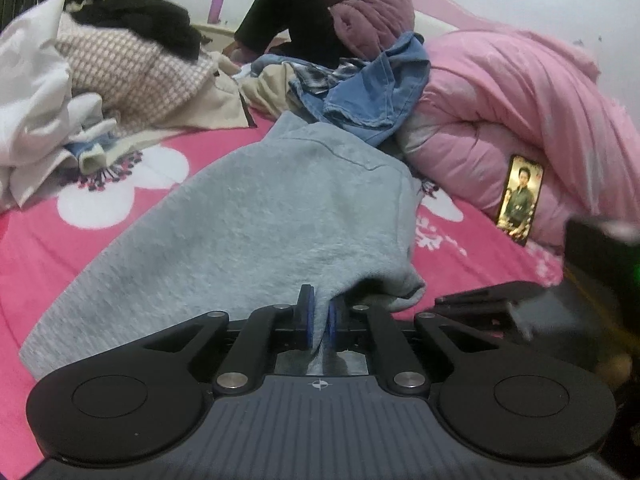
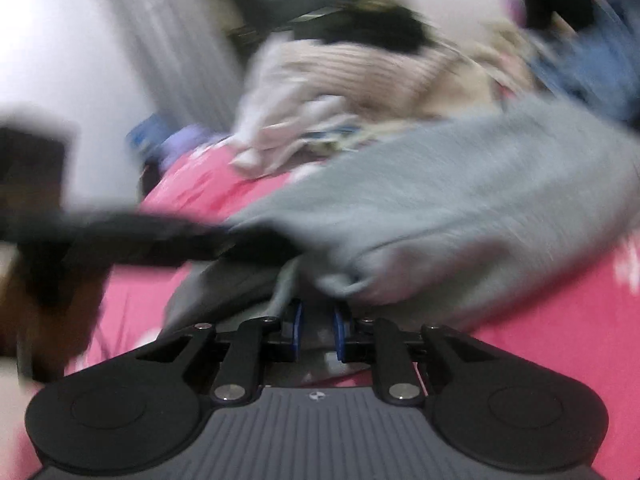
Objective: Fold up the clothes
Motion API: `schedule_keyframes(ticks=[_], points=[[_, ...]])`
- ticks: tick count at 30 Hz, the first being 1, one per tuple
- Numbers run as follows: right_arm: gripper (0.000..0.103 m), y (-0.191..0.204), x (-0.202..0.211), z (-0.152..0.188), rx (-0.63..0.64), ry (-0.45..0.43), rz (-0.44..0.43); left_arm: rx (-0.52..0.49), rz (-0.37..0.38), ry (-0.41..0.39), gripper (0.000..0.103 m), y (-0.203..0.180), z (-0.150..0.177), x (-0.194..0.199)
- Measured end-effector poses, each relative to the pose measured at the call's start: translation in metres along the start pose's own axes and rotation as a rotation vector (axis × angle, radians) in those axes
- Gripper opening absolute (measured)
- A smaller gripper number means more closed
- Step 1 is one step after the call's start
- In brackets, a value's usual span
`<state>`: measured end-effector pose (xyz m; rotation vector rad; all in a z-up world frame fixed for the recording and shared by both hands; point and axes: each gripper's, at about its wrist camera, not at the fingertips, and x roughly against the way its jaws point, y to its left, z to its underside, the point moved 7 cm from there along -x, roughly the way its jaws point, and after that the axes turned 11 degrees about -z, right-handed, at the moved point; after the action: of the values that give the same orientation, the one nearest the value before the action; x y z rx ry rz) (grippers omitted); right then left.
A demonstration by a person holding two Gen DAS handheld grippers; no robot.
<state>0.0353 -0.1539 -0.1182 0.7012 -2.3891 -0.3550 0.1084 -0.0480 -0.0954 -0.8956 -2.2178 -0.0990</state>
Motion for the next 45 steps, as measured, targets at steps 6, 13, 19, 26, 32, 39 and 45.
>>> schedule_keyframes(ticks=[6, 13, 19, 26, 32, 39, 45], points=[[0.018, 0.017, -0.03, -0.004, 0.114, -0.009, 0.0, 0.022, 0.034, 0.013, 0.006, 0.001, -0.002, 0.005], [0.016, -0.005, -0.035, -0.002, -0.053, -0.026, -0.021, 0.037, 0.043, 0.039, 0.01, 0.008, 0.01, 0.015], [0.016, -0.02, -0.021, -0.002, -0.205, -0.068, -0.058, -0.04, -0.071, 0.063, 0.04, 0.009, 0.036, 0.027], [0.018, -0.036, -0.011, -0.003, -0.372, -0.122, -0.111, -0.332, -0.283, 0.013, 0.054, -0.029, 0.06, 0.024], [0.019, -0.037, -0.001, -0.001, -0.397, -0.11, -0.109, -0.328, -0.449, -0.008, 0.043, -0.028, 0.061, 0.02], [0.026, -0.015, 0.035, -0.009, -0.17, -0.027, -0.001, -0.171, -0.463, -0.003, 0.04, -0.013, 0.06, 0.024], [0.042, -0.003, 0.061, -0.029, 0.053, -0.039, 0.104, -0.093, -0.445, -0.01, 0.044, -0.009, 0.059, 0.028]])
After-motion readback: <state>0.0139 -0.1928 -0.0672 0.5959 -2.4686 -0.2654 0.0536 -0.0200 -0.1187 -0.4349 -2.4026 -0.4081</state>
